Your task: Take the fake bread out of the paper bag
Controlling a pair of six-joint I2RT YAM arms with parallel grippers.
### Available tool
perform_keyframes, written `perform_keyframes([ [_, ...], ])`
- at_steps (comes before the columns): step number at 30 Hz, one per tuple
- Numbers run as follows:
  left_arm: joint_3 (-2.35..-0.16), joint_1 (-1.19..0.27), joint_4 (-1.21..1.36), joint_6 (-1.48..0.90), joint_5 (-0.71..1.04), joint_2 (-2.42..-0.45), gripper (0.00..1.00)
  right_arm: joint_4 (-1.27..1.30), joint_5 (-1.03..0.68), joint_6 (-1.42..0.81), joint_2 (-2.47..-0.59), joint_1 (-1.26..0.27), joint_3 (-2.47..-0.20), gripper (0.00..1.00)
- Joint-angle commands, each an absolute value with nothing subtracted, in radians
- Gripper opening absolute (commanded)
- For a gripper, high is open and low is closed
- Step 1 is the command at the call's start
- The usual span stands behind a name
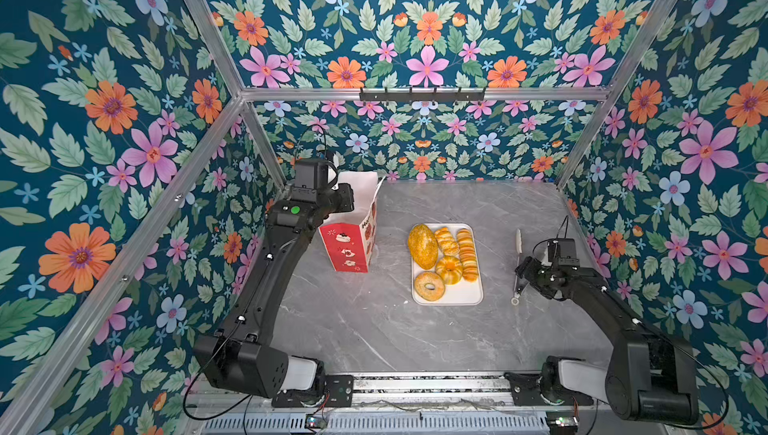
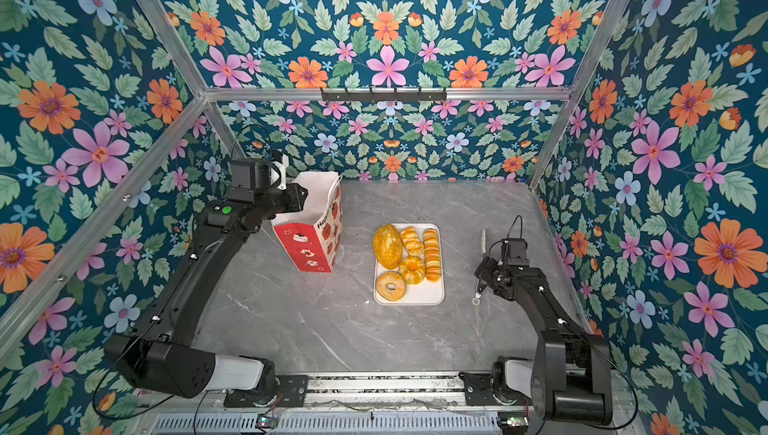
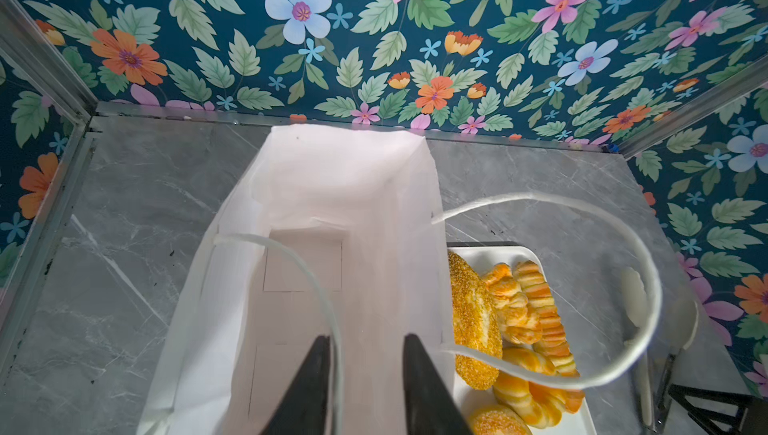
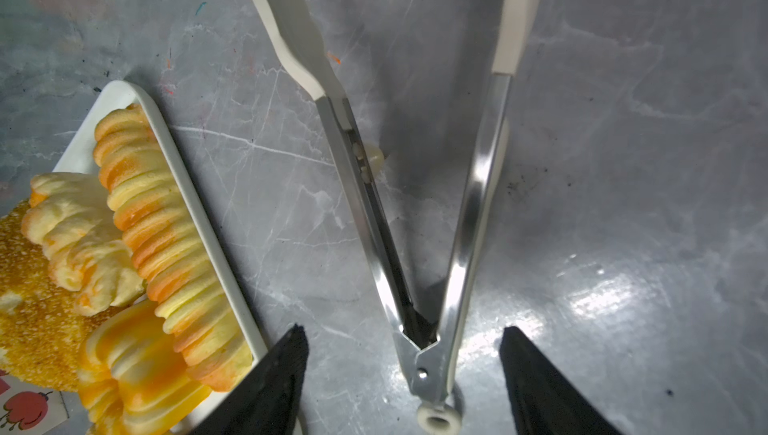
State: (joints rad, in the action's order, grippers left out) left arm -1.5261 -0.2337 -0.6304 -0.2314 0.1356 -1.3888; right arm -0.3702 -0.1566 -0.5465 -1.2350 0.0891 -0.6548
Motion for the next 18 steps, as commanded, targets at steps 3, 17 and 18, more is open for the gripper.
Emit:
perform_keyframes([
  [3, -1.532, -0.219, -0.64, -0.215, 0.082, -1.371, 0.73, -0.351, -0.169, -0.541, -1.232, 0.089, -0.649, 0.75],
  [17, -1.634, -0.213, -0.703, -0.199, -0.012, -1.265, 1.0, -0.362, -0.167, -0.538, -1.204, 0.089, -0.649, 0.74],
  [18, -1.642, -0.213, -0.715, -0.193, -0.04, -1.25, 1.0, -0.364, -0.166, -0.539, -1.198, 0.089, -0.648, 0.74],
])
